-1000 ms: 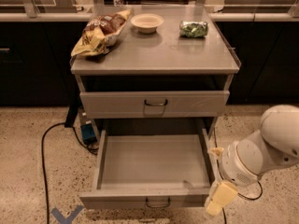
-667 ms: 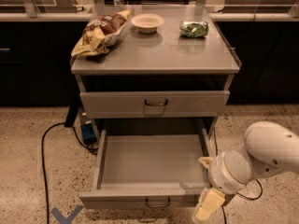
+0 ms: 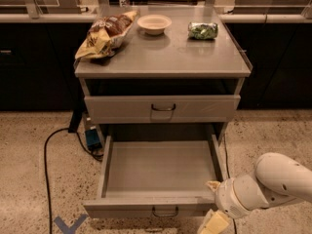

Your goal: Close middle drawer

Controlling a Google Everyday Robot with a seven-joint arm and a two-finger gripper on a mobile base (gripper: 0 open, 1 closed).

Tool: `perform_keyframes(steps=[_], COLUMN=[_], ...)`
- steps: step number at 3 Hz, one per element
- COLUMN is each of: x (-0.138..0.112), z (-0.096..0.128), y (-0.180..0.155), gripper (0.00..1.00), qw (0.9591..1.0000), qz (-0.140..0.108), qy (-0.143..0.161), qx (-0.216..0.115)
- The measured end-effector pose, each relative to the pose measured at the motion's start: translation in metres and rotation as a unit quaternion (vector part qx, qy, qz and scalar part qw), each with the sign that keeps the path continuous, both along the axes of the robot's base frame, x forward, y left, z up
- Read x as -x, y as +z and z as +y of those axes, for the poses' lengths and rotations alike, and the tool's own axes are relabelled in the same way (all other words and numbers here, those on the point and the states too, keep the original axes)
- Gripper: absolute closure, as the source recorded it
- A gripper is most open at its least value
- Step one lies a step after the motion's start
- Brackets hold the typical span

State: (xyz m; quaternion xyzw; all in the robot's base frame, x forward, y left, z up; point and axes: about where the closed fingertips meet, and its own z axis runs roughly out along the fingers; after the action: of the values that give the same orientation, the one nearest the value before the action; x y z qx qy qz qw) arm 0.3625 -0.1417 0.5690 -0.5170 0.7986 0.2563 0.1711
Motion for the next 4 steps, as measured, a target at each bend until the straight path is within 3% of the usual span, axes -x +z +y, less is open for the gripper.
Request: perform_keyframes(steps=[1, 2, 4], x=[0.011, 0.011, 0.032], z=[0.000, 0.000, 0.009], y=[-0.029, -0.029, -0.084], gripper=[0.00, 0.00, 0.00], qw=[0.9981, 0.9981, 0.9967], qz=[0.037, 0.037, 0.065], qy=[-0.026, -0.026, -0.031], qx=[-0.042, -0.042, -0.036])
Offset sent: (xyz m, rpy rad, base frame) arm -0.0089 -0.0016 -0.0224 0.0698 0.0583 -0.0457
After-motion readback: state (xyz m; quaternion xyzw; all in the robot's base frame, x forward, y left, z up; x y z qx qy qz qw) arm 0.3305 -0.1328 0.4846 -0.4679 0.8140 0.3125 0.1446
